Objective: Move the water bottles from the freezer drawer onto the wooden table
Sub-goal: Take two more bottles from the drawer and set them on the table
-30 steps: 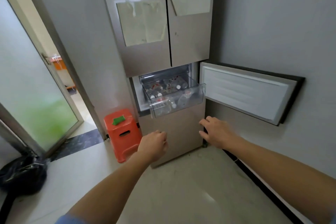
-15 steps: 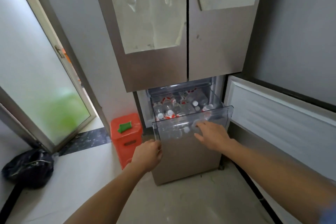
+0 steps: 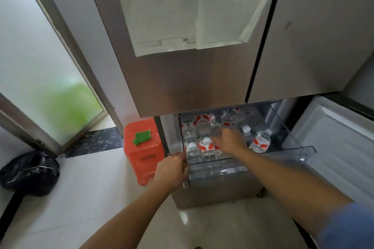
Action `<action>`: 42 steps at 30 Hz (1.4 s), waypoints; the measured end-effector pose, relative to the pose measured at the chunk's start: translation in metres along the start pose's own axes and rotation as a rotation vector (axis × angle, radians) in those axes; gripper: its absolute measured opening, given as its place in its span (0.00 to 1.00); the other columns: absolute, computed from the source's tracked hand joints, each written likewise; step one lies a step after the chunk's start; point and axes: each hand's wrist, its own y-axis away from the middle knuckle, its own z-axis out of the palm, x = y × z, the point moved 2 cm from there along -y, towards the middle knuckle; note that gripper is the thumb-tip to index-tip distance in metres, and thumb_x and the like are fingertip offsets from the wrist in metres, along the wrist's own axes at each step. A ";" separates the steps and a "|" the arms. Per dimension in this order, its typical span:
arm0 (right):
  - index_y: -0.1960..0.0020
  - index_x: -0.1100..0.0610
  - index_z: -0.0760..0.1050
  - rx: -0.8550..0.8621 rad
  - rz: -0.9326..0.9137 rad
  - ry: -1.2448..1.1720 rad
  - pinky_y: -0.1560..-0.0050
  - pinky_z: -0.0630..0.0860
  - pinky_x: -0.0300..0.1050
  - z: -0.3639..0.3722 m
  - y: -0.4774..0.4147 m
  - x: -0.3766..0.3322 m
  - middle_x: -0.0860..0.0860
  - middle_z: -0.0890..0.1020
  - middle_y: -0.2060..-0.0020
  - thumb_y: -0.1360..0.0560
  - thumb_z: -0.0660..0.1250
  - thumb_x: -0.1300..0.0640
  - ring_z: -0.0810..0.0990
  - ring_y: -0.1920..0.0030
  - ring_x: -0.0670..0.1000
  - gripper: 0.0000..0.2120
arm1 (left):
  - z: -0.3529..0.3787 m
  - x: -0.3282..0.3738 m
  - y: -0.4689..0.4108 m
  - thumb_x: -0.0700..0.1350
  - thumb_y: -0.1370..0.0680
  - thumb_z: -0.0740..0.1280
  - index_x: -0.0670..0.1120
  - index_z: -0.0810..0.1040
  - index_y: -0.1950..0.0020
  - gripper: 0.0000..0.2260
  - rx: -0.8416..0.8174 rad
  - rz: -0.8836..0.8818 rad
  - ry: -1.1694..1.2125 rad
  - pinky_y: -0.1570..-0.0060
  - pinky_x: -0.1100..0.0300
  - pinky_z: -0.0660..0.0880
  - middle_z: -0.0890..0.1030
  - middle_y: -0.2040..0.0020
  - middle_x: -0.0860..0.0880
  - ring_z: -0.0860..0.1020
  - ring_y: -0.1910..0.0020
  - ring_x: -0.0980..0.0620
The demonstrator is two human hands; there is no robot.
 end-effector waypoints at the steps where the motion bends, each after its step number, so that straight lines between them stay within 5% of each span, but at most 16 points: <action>1: 0.48 0.58 0.78 -0.024 0.047 -0.077 0.68 0.67 0.40 0.005 -0.013 0.000 0.52 0.79 0.63 0.21 0.63 0.49 0.74 0.68 0.47 0.13 | 0.003 -0.004 -0.006 0.50 0.23 0.60 0.48 0.73 0.53 0.07 -0.013 0.000 0.002 0.59 0.54 0.73 0.78 0.52 0.48 0.78 0.53 0.45; 5: 0.52 0.57 0.78 -0.102 0.222 -0.322 0.67 0.76 0.44 0.029 -0.072 0.006 0.53 0.82 0.62 0.26 0.68 0.43 0.79 0.67 0.49 0.17 | 0.018 -0.016 -0.020 0.53 0.23 0.58 0.49 0.72 0.55 0.09 -0.057 -0.023 0.057 0.59 0.51 0.75 0.79 0.54 0.48 0.78 0.55 0.44; 10: 0.59 0.48 0.77 -0.301 0.262 -0.310 0.66 0.81 0.47 0.109 -0.187 0.048 0.51 0.84 0.63 0.48 0.65 0.30 0.83 0.68 0.49 0.27 | 0.027 -0.019 -0.016 0.53 0.22 0.58 0.49 0.71 0.56 0.09 -0.022 -0.084 0.119 0.58 0.54 0.71 0.79 0.54 0.48 0.77 0.55 0.45; 15: 0.52 0.55 0.77 -0.214 0.291 -0.675 0.52 0.80 0.48 0.050 -0.133 0.004 0.53 0.82 0.56 0.35 0.74 0.38 0.81 0.56 0.52 0.22 | 0.022 -0.012 -0.014 0.53 0.22 0.59 0.48 0.73 0.54 0.10 0.013 -0.169 0.052 0.60 0.56 0.68 0.80 0.54 0.49 0.77 0.54 0.47; 17: 0.51 0.56 0.79 -0.337 0.300 -0.742 0.59 0.79 0.45 0.034 -0.120 0.005 0.54 0.83 0.56 0.37 0.77 0.43 0.80 0.57 0.52 0.22 | 0.018 -0.006 -0.015 0.53 0.22 0.59 0.48 0.73 0.53 0.10 0.030 -0.215 0.048 0.60 0.55 0.70 0.79 0.53 0.49 0.77 0.54 0.46; 20: 0.45 0.60 0.79 -0.660 0.333 -0.802 0.56 0.82 0.51 0.027 -0.107 0.018 0.57 0.84 0.55 0.34 0.78 0.49 0.82 0.57 0.55 0.22 | 0.010 0.011 -0.020 0.52 0.22 0.60 0.48 0.73 0.52 0.09 0.129 -0.247 0.046 0.60 0.55 0.70 0.79 0.54 0.48 0.78 0.55 0.45; 23: 0.46 0.60 0.78 -0.823 0.349 -0.777 0.70 0.80 0.43 0.025 -0.091 0.023 0.56 0.83 0.63 0.29 0.73 0.50 0.82 0.68 0.52 0.17 | 0.003 0.033 -0.025 0.56 0.20 0.58 0.49 0.74 0.49 0.12 0.236 -0.250 0.092 0.62 0.57 0.70 0.80 0.55 0.50 0.76 0.60 0.50; 28: 0.38 0.61 0.75 -0.865 0.429 -0.788 0.57 0.80 0.45 0.034 -0.081 0.030 0.60 0.84 0.51 0.29 0.72 0.44 0.83 0.61 0.54 0.27 | 0.015 0.064 -0.028 0.63 0.22 0.57 0.50 0.71 0.44 0.18 0.228 -0.243 0.103 0.59 0.53 0.75 0.79 0.53 0.51 0.77 0.57 0.50; 31: 0.40 0.61 0.76 -0.877 0.410 -0.708 0.72 0.76 0.38 0.034 -0.080 0.033 0.59 0.85 0.54 0.29 0.70 0.40 0.85 0.62 0.55 0.28 | 0.027 0.070 -0.031 0.59 0.24 0.62 0.49 0.71 0.43 0.16 0.184 -0.262 0.078 0.58 0.54 0.74 0.81 0.50 0.48 0.78 0.52 0.47; 37: 0.42 0.63 0.76 -0.873 0.333 -0.624 0.74 0.70 0.37 0.025 -0.080 0.036 0.58 0.86 0.55 0.27 0.63 0.34 0.84 0.62 0.52 0.32 | 0.023 0.062 -0.033 0.51 0.26 0.68 0.48 0.71 0.46 0.13 0.276 -0.405 0.287 0.58 0.53 0.74 0.79 0.54 0.47 0.77 0.57 0.46; 42: 0.53 0.58 0.77 -0.534 0.187 -0.529 0.76 0.70 0.38 0.012 -0.098 0.037 0.57 0.85 0.65 0.23 0.61 0.39 0.83 0.69 0.52 0.22 | -0.020 0.056 -0.043 0.53 0.23 0.63 0.49 0.71 0.46 0.10 0.419 -0.382 0.238 0.57 0.51 0.77 0.79 0.52 0.49 0.76 0.59 0.50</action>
